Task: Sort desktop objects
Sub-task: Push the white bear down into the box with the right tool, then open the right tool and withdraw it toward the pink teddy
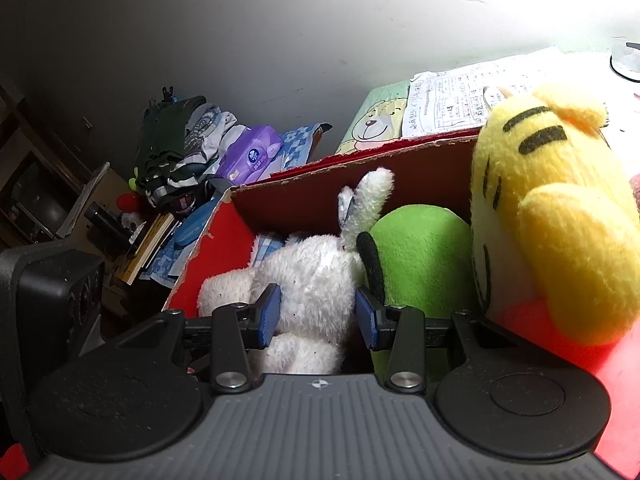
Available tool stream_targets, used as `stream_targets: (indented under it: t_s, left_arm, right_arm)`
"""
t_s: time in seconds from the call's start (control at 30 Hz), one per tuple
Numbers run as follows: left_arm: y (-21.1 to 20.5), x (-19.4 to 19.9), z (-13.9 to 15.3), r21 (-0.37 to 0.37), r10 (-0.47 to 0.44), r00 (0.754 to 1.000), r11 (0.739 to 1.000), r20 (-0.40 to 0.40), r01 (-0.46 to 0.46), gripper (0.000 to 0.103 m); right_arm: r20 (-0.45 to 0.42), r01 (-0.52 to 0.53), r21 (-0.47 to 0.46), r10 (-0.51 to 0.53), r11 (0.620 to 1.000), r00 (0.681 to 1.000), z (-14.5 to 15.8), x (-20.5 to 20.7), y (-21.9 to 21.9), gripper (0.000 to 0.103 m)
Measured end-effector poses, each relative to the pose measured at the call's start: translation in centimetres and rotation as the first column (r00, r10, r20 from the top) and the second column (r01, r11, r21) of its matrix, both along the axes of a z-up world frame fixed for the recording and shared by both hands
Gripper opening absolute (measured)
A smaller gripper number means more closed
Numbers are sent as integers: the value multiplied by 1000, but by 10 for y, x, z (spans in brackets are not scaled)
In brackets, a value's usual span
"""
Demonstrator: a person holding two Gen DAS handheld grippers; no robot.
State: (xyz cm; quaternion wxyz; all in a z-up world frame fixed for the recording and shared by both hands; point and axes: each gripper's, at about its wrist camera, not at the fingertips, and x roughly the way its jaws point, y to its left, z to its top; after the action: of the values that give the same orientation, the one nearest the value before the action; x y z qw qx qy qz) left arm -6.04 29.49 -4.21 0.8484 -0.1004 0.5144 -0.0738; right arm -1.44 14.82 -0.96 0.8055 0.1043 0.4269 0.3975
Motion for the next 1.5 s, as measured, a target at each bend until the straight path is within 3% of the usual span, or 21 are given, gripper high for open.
stream_targets:
  t_s: [0.37, 0.57, 0.7, 0.8, 0.93, 1.23, 1.37, 1.5]
  left_arm:
    - [4, -10, 11, 15, 32, 999, 999, 26, -33, 95]
    - [6, -38, 46, 27, 13, 988, 999, 153, -17, 97]
    - [21, -37, 65, 9, 4, 986, 1000, 167, -6, 96]
    - [-11, -45, 83, 13, -11, 979, 1000, 203, 8, 93]
    - [-38, -54, 86, 27, -67, 958, 998, 279, 62, 93]
    - [-111, -32, 94, -42, -140, 946, 986, 292, 159, 79]
    - [-145, -18, 95, -83, -150, 940, 980, 307, 183, 78]
    - [-179, -2, 85, -76, -151, 950, 981, 273, 178, 78]
  right_arm:
    - [-61, 62, 49, -59, 997, 996, 11, -6, -17, 43]
    - [-52, 109, 104, -104, 989, 993, 22, -19, -32, 45]
    - [-23, 135, 124, -133, 983, 991, 31, -30, -41, 46]
    - [-6, 152, 144, -153, 978, 988, 36, -38, -51, 50]
    - [13, 180, 219, -187, 959, 982, 45, -44, -77, 51]
    - [1, 292, 261, -302, 920, 953, 46, -25, -163, 51]
    - [-32, 349, 229, -351, 909, 936, 32, -7, -203, 51]
    - [-80, 378, 142, -370, 915, 926, -1, 19, -232, 51]
